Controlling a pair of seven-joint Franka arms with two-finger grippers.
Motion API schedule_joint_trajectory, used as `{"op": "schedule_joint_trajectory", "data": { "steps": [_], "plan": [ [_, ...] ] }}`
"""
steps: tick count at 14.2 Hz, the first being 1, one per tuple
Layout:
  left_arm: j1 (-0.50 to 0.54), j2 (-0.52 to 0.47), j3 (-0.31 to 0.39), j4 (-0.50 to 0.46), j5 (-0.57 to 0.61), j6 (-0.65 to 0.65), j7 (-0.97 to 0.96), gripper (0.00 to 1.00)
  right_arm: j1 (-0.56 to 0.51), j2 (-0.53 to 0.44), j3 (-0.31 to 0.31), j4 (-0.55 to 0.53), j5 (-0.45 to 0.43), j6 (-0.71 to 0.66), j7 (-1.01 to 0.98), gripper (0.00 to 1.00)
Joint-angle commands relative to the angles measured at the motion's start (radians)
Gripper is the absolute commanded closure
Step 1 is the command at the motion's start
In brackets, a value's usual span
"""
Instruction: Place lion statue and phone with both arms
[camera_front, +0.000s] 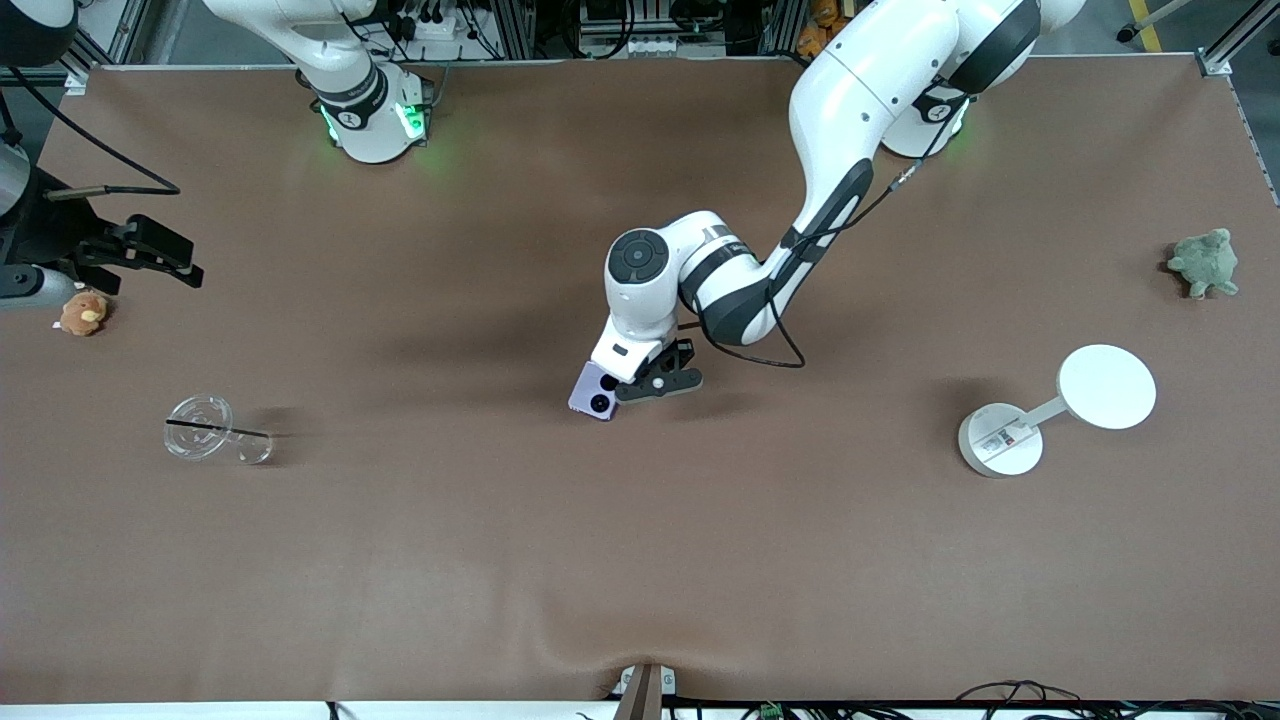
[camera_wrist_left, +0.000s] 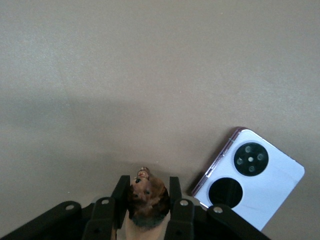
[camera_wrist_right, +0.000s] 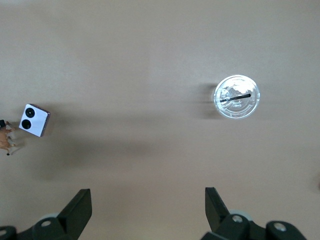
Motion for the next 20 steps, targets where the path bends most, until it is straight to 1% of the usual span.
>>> {"op": "schedule_joint_trajectory", "data": {
  "steps": [1, 3, 5, 7, 10, 11, 13, 15, 16, 17, 18, 19, 20],
  "plan": [
    [0.01, -0.024, 0.004, 0.012, 0.026, -0.065, -0.003, 1.0, 0.018, 0.033, 0.001, 0.031, 0.022, -0.006, 0.046, 0.0],
    [0.045, -0.064, 0.002, 0.013, 0.026, -0.123, 0.046, 1.0, 0.069, 0.057, 0.001, 0.033, 0.019, 0.023, 0.113, 0.0],
    [0.075, -0.111, 0.001, 0.012, 0.026, -0.181, 0.108, 1.0, 0.144, 0.088, 0.001, 0.036, 0.005, 0.063, 0.197, 0.0],
    [0.128, -0.153, -0.008, 0.001, 0.023, -0.2, 0.157, 1.0, 0.214, 0.132, 0.001, 0.036, 0.0, 0.105, 0.293, 0.0],
    [0.209, -0.225, -0.012, -0.049, 0.006, -0.201, 0.223, 1.0, 0.32, 0.212, -0.001, 0.036, -0.007, 0.173, 0.399, 0.0],
    [0.243, -0.258, -0.012, -0.089, 0.005, -0.2, 0.253, 1.0, 0.346, 0.234, -0.001, 0.036, -0.018, 0.188, 0.417, 0.0],
    [0.313, -0.3, -0.015, -0.135, 0.003, -0.2, 0.35, 1.0, 0.371, 0.269, 0.001, 0.036, -0.01, 0.227, 0.419, 0.0],
    [0.399, -0.323, -0.044, -0.175, 0.002, -0.2, 0.419, 1.0, 0.392, 0.344, 0.001, 0.039, -0.004, 0.251, 0.402, 0.0],
    [0.451, -0.329, -0.068, -0.189, 0.002, -0.198, 0.454, 1.0, 0.399, 0.365, 0.002, 0.05, 0.0, 0.25, 0.405, 0.0],
    [0.512, -0.329, -0.097, -0.21, 0.003, -0.189, 0.503, 1.0, 0.432, 0.393, 0.002, 0.053, -0.001, 0.244, 0.414, 0.0],
    [0.574, -0.329, -0.131, -0.232, 0.003, -0.168, 0.54, 1.0, 0.434, 0.424, 0.001, 0.056, 0.014, 0.245, 0.417, 0.0],
    [0.638, -0.329, -0.163, -0.258, 0.003, -0.133, 0.566, 1.0, 0.429, 0.459, 0.001, 0.062, 0.076, 0.245, 0.437, 0.0],
    [0.696, -0.329, -0.192, -0.288, 0.003, -0.094, 0.606, 1.0, 0.428, 0.479, -0.001, 0.065, 0.171, 0.25, 0.474, 0.0]
  ]
}}
